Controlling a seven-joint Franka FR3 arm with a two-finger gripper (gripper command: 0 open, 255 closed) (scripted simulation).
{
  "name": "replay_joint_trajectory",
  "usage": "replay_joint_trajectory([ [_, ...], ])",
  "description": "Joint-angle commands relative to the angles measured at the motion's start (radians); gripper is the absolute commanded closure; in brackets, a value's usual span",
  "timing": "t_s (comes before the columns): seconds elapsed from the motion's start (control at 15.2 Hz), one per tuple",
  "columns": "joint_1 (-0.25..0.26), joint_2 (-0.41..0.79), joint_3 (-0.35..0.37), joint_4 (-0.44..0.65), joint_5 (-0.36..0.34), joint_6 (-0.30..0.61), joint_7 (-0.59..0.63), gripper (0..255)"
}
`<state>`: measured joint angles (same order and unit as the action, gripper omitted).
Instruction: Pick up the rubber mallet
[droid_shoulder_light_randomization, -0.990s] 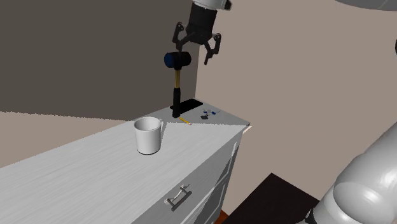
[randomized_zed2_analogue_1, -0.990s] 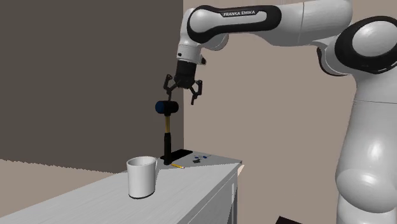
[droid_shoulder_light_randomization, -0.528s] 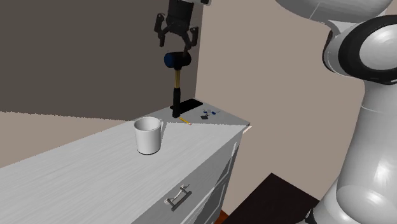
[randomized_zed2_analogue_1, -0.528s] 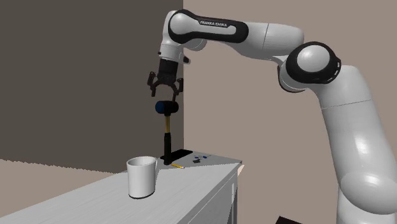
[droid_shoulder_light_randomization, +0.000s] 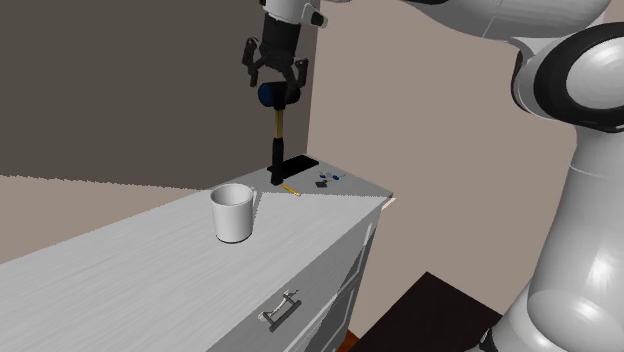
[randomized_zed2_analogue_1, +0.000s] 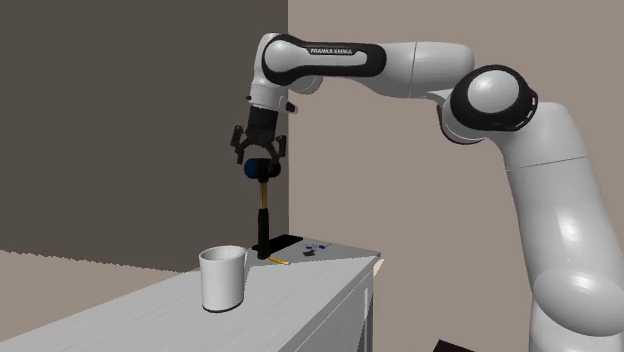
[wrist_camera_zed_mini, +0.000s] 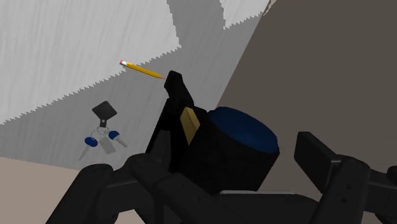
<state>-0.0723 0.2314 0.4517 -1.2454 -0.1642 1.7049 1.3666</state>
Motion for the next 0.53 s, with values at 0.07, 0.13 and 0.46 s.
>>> replay_joint_trajectory([
  [0.07, -0.002, -0.005, 0.0, -0.02, 0.002, 0.016, 0.002, 255],
  [0.13, -0.002, -0.004, 0.0, -0.019, 0.002, 0.016, 0.001, 255],
  [0.46, -0.002, -0.005, 0.0, -0.021, 0.002, 0.017, 0.002, 255],
])
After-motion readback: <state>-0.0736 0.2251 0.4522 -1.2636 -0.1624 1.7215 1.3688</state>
